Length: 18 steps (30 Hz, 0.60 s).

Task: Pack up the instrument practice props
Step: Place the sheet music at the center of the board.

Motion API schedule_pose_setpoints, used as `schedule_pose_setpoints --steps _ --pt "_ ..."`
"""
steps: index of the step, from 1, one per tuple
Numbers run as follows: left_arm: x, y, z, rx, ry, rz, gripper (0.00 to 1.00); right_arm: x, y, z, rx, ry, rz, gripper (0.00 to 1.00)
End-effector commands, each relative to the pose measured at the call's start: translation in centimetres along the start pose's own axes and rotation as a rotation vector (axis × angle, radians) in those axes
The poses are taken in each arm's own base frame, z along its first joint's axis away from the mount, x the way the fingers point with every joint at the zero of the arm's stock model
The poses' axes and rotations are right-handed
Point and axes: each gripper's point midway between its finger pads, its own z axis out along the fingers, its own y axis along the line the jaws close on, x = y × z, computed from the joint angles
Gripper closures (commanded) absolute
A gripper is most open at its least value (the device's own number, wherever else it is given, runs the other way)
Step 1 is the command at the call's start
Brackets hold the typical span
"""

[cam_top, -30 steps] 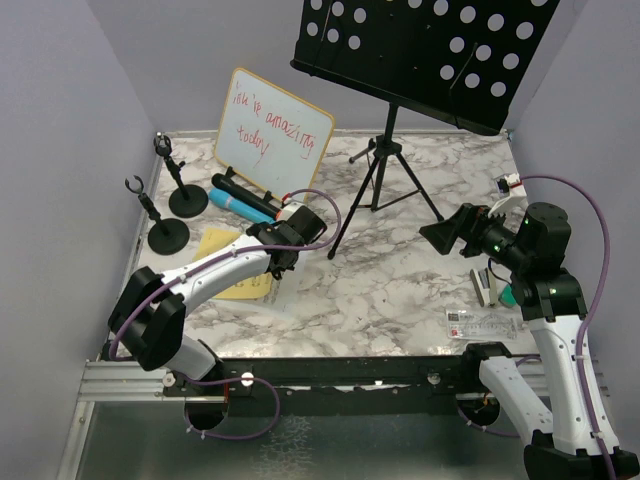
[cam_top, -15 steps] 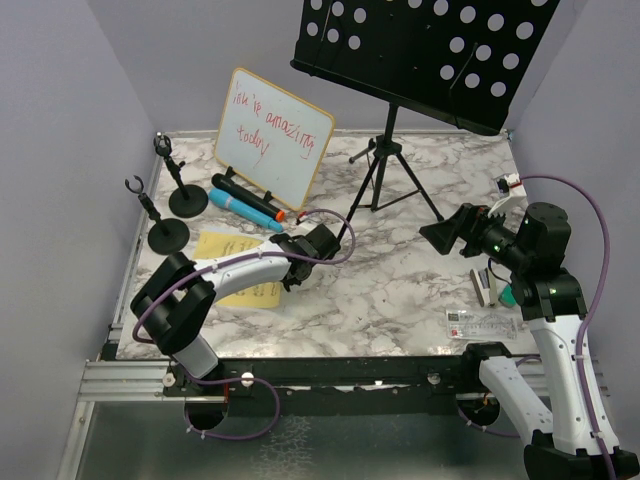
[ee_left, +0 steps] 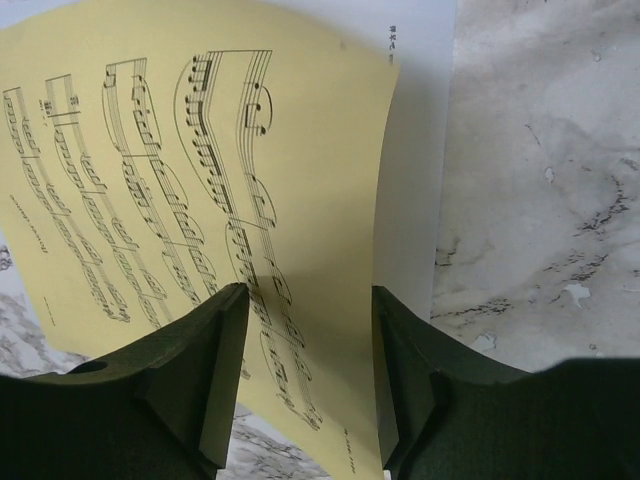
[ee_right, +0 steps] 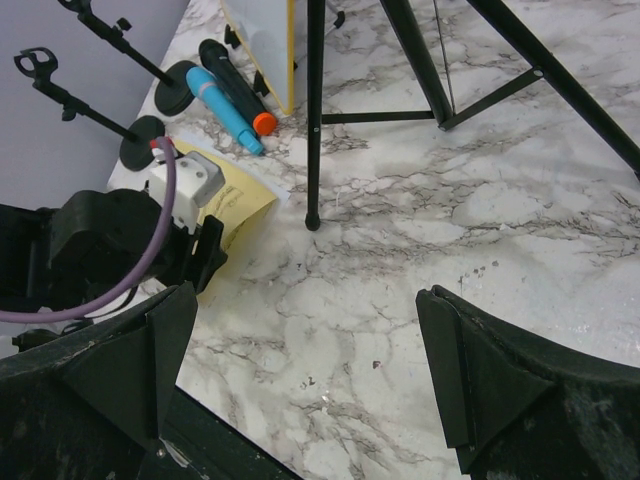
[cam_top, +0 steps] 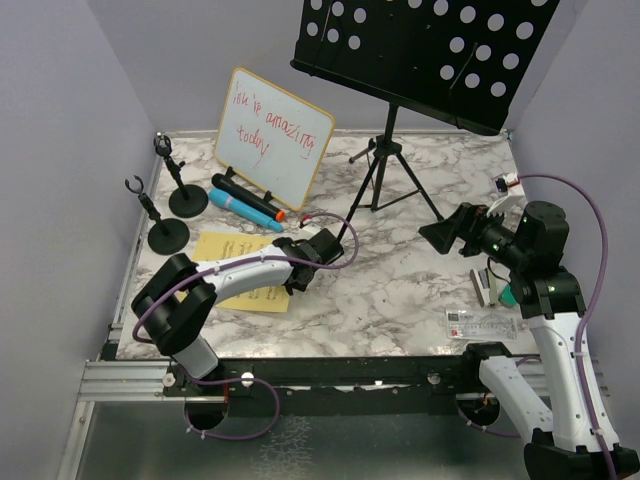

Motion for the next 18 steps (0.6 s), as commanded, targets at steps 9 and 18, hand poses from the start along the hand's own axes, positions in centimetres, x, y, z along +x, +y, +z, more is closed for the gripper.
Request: schedule_pose_setpoints --steps 9,18 --pt "-1.0 0.5 -2.9 0.088 -0.101 -0.121 0.37 0.0 0.0 0.5 -0.016 -0.001 -0.011 0.00" --pt "-1.6 -2.0 -3.2 0.251 -0.127 -0.154 0.23 0.2 0.0 0.3 -0.012 -0.003 -0.019 0.00"
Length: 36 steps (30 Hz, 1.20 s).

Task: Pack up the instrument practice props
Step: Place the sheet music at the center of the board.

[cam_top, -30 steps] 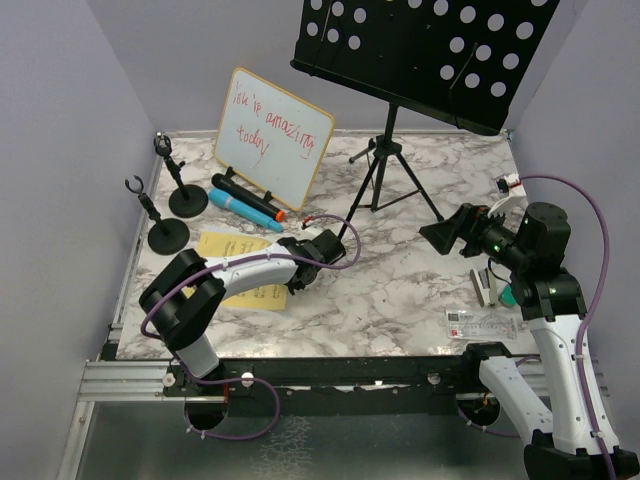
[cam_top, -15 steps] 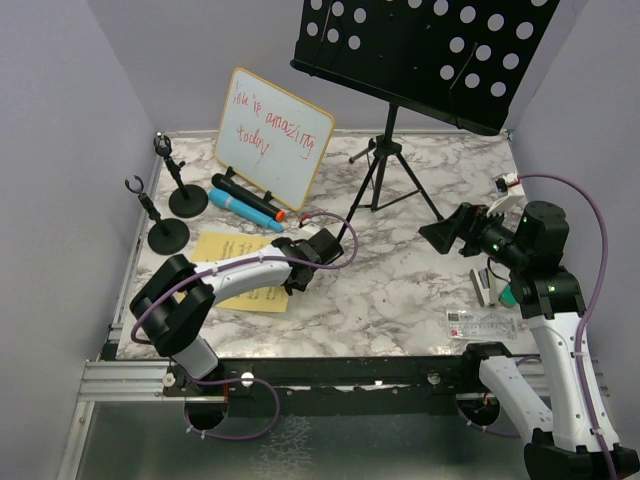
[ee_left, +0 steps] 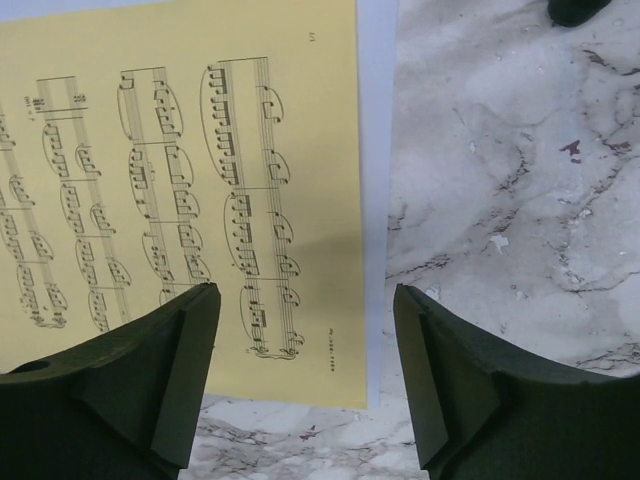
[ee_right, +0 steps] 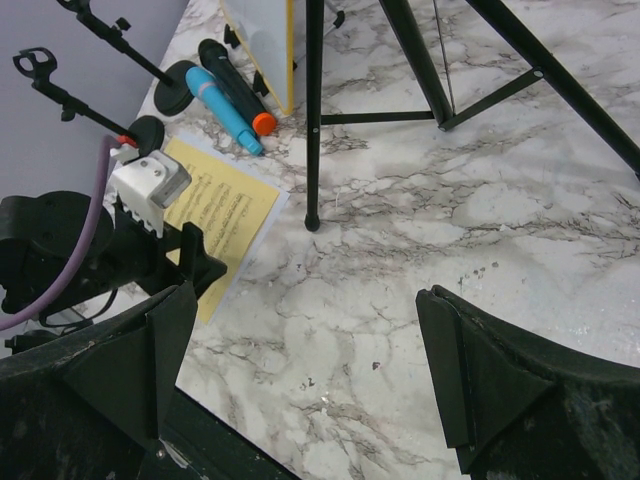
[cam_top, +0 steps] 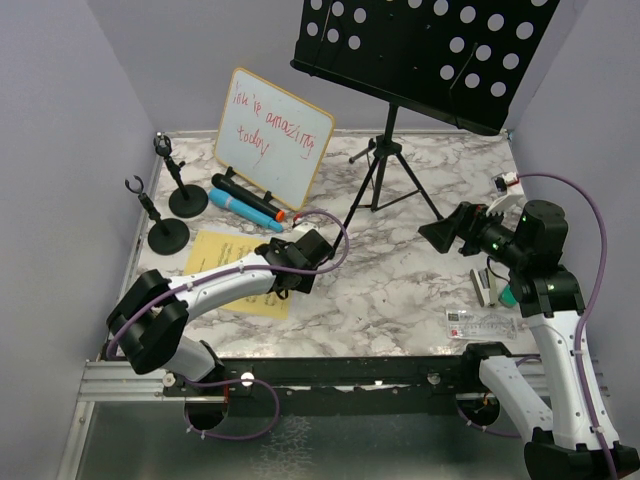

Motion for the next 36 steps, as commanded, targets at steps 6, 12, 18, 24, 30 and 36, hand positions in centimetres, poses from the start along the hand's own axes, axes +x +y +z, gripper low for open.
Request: schedule_pose_setpoints --steps 6,12,18,24,30,36 --pt "-3.0 -2.5 -0.2 0.285 -0.078 -0.164 0.20 0.3 0.1 0.2 -0.025 -0.017 -0.034 0.00" --pt "-6.7 -3.6 -1.2 0.478 -0.206 -0.232 0.16 0.9 0.4 1.0 -0.090 -0.048 -0.042 0.00" --pt "-10.8 -5.3 -2.4 0.638 -0.384 -0.250 0.14 1.9 0.5 2.9 -0.198 -0.077 -0.043 0.00" --pt "-14.5 -7.8 -2.5 0.754 -0.489 -0.274 0.13 1.7 -0.3 4.9 -0.211 -0.135 -0.037 0.00" --pt "-16.4 -9.7 -0.7 0.794 -0.505 -0.249 0.16 2.4 -0.8 6.5 -0.192 -0.147 -0.020 0.00" --pt "-16.9 -10.9 1.2 0.798 -0.544 -0.183 0.20 2.7 -1.3 8.1 -0.158 -0.177 0.005 0.00"
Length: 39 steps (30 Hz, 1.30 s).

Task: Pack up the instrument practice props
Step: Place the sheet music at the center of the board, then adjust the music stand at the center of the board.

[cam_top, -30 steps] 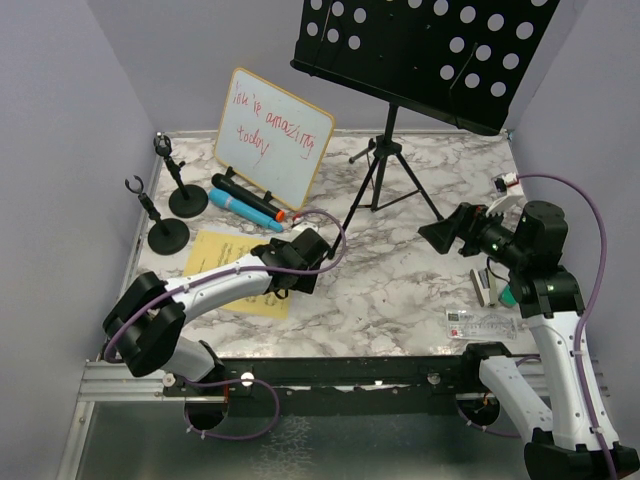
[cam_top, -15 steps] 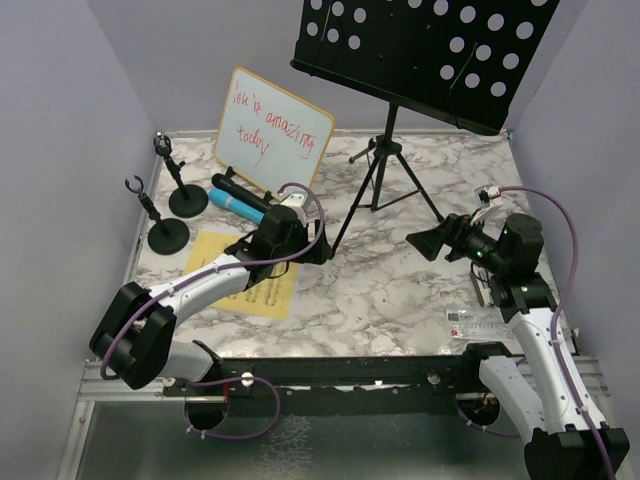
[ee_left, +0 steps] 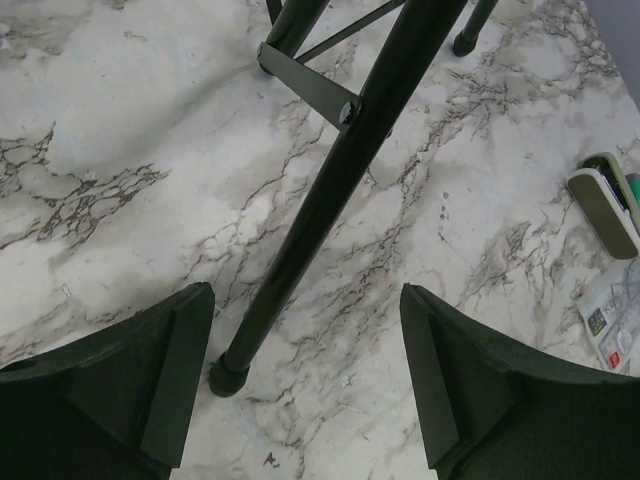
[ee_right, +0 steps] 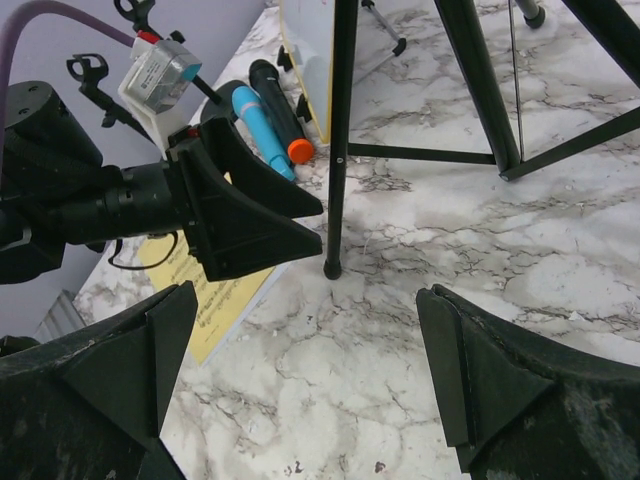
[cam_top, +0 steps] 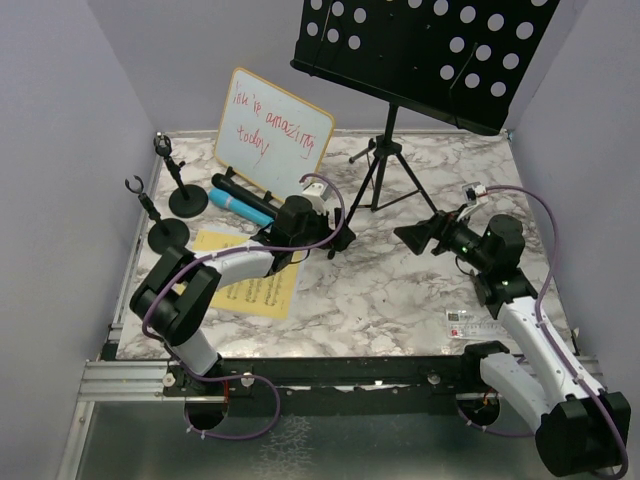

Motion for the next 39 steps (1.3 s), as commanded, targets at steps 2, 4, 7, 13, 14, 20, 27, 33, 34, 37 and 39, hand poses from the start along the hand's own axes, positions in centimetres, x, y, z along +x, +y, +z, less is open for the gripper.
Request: schedule_pose_setpoints --steps 2,4,7,13,14,20,27,33,34,37,39 --pt "-1.5 -1.4 1.9 0.102 -0.073 0.113 0.22 -1.3 -1.3 1.5 0.065 -0.100 0.006 0.00" --pt "-0.8 -1.8 2.4 0.120 -0.067 0.149 0.25 -1.4 -1.7 1.9 0.083 -0.113 0.015 0.00" --pt "0.7 -3.5 3.1 0.159 -0.050 0.214 0.27 -1.5 -2.1 2.3 0.103 -0.121 0.019 0.00" --pt "3.6 -7.2 3.2 0.222 -0.057 0.243 0.30 -2.2 -2.8 2.6 0.134 -0.141 -0.034 0.01" --pt "3.8 -7.9 3.1 0.229 -0.066 0.243 0.30 -2.5 -3.0 2.5 0.147 -0.152 -0.050 0.01" --pt "4.7 -11.9 2.2 0.295 -0.125 0.209 0.31 -4.4 -4.1 1.9 0.226 -0.213 -0.152 0.01" --pt "5.4 -17.4 0.9 0.426 -0.227 0.058 0.31 -7.6 -3.2 1.4 0.242 -0.291 -0.190 0.03" --pt "5.3 -19.3 0.6 0.487 -0.251 0.009 0.31 -9.7 -1.2 1.5 0.168 -0.360 -0.210 0.07" --pt "5.1 -19.3 0.4 0.486 -0.257 0.014 0.31 -10.1 -0.9 1.5 0.156 -0.371 -0.217 0.07" --pt "4.4 -19.3 -0.2 0.479 -0.278 0.023 0.30 -11.5 -0.5 1.9 0.142 -0.404 -0.229 0.08" --pt "4.0 -18.9 -0.8 0.461 -0.293 0.028 0.27 -12.5 -0.5 2.0 0.148 -0.434 -0.243 0.09"
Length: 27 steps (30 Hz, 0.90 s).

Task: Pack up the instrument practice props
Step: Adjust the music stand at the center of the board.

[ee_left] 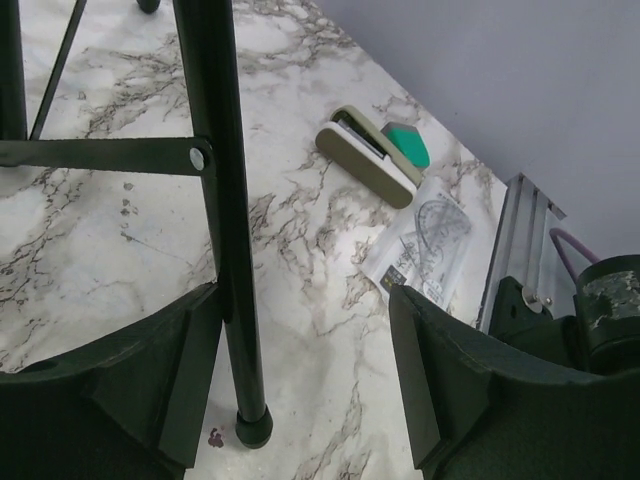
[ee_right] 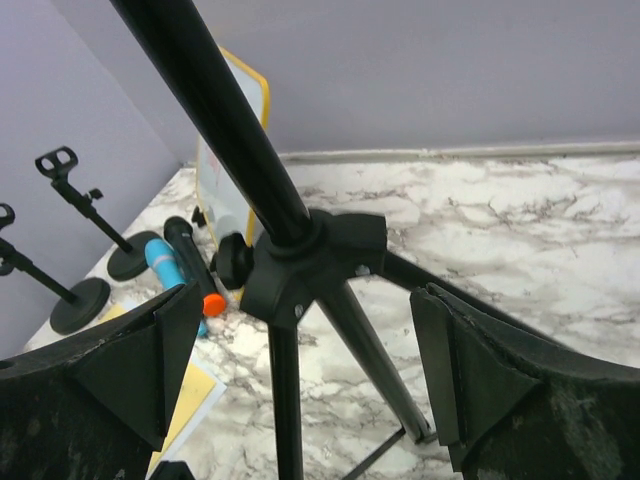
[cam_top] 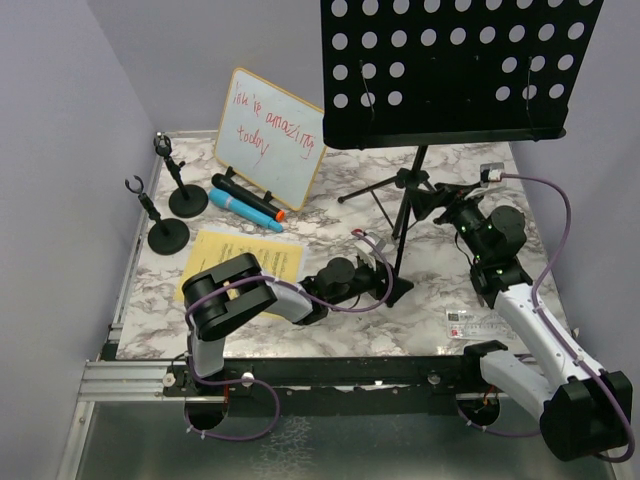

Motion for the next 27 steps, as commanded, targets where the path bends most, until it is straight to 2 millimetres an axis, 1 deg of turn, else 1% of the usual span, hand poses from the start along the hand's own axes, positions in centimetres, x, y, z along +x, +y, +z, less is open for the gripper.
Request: schedule_pose_setpoints --steps 1,3,6,10,13,17,20,23,25,26,27 --pt "-4.9 -2.2 -1.1 0.041 -0.161 0.010 0.26 -4.3 1.0 1.4 -0.028 -0.136 -0.043 0.10" --pt "-5.3 -1.7 -1.7 0.009 -0.172 0.024 0.24 -5.1 0.9 1.9 -0.024 -0.167 -0.054 0.12" --pt "-6.1 -1.2 -2.6 -0.030 -0.185 0.041 0.22 -5.5 0.8 3.1 -0.026 -0.173 -0.059 0.16" --pt "-7.3 -0.2 -4.1 -0.085 -0.188 0.049 0.20 -5.2 1.0 4.4 -0.059 -0.162 -0.073 0.22" --pt "-8.4 1.1 -5.4 -0.139 -0.194 0.057 0.17 -4.6 0.9 5.0 -0.070 -0.146 -0.081 0.29" --pt "-9.8 3.0 -7.0 -0.202 -0.209 0.032 0.17 -3.8 0.9 5.4 -0.091 -0.128 -0.108 0.45" --pt "-10.8 3.6 -7.9 -0.218 -0.224 0.025 0.16 -3.2 1.0 5.6 -0.110 -0.110 -0.133 0.60" --pt "-11.8 4.0 -8.4 -0.218 -0.233 0.022 0.16 -2.7 1.4 5.6 -0.140 -0.098 -0.134 0.78" --pt "-12.6 4.3 -8.6 -0.215 -0.241 0.014 0.16 -2.5 1.7 5.6 -0.160 -0.088 -0.131 0.95" --pt "-12.9 4.5 -8.7 -0.215 -0.244 0.012 0.16 -2.4 1.9 5.6 -0.173 -0.080 -0.134 0.99" --pt "-13.2 4.5 -8.8 -0.210 -0.247 0.013 0.16 -2.4 2.1 5.5 -0.189 -0.073 -0.145 0.99"
